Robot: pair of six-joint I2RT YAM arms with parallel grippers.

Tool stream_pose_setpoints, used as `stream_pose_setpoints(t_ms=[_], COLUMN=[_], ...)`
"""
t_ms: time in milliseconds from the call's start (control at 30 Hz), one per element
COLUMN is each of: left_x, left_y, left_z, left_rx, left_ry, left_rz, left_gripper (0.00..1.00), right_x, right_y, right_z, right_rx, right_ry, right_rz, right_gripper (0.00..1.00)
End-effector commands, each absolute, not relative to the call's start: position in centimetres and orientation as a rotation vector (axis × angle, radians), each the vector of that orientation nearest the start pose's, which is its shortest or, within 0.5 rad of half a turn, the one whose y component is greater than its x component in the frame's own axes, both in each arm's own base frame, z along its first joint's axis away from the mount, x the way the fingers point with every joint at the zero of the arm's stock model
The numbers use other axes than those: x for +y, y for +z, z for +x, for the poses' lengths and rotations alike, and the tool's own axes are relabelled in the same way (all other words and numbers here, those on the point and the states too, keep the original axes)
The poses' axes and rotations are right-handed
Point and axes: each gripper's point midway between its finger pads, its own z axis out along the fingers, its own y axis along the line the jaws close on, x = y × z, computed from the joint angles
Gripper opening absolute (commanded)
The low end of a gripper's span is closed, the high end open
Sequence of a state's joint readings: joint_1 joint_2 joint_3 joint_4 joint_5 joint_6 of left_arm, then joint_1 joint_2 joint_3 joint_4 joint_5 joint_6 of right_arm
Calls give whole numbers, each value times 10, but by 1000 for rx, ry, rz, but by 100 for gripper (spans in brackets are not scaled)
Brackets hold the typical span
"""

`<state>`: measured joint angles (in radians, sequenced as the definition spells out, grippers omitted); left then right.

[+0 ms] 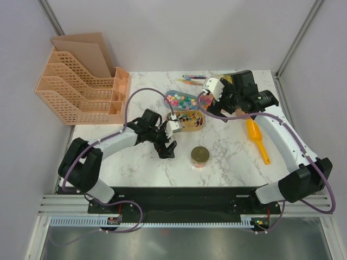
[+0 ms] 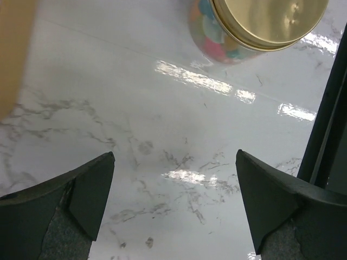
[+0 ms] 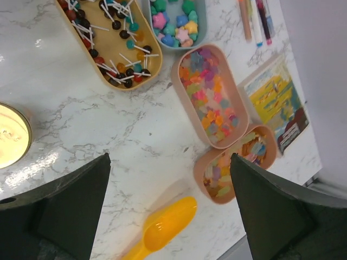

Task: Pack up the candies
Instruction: Close the bottle lid on the packing bottle.

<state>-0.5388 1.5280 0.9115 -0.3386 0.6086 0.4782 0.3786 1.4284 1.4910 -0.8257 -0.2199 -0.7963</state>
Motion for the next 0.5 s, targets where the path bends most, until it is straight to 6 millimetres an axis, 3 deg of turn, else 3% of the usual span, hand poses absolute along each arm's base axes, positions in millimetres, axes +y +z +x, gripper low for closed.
stream_pose_setpoints(t_ms=[0, 133, 200, 333, 467], left_x=[-267, -292, -300, -319, -331], left_y=[52, 53, 44, 27, 10], left_z=[243, 237, 236, 212, 210], left_rx=[2080, 2086, 2094, 2137, 2165], left_ry=[-754, -762, -746, -736, -691], left_rz=[1408, 1429, 1443, 1510, 1451], left_gripper=[100, 100, 99, 99, 100], right_x=[139, 107, 100, 87, 77], right_y=[238, 232, 228, 230, 228], right_z=[359, 365, 366, 366, 357], right_rx=[2012, 2051, 2057, 2051, 2047], right_ry=[133, 141, 147, 159, 168], right_rz=[-1168, -1088, -1076, -1063, -1051], right_gripper=[98, 98, 98, 98, 98])
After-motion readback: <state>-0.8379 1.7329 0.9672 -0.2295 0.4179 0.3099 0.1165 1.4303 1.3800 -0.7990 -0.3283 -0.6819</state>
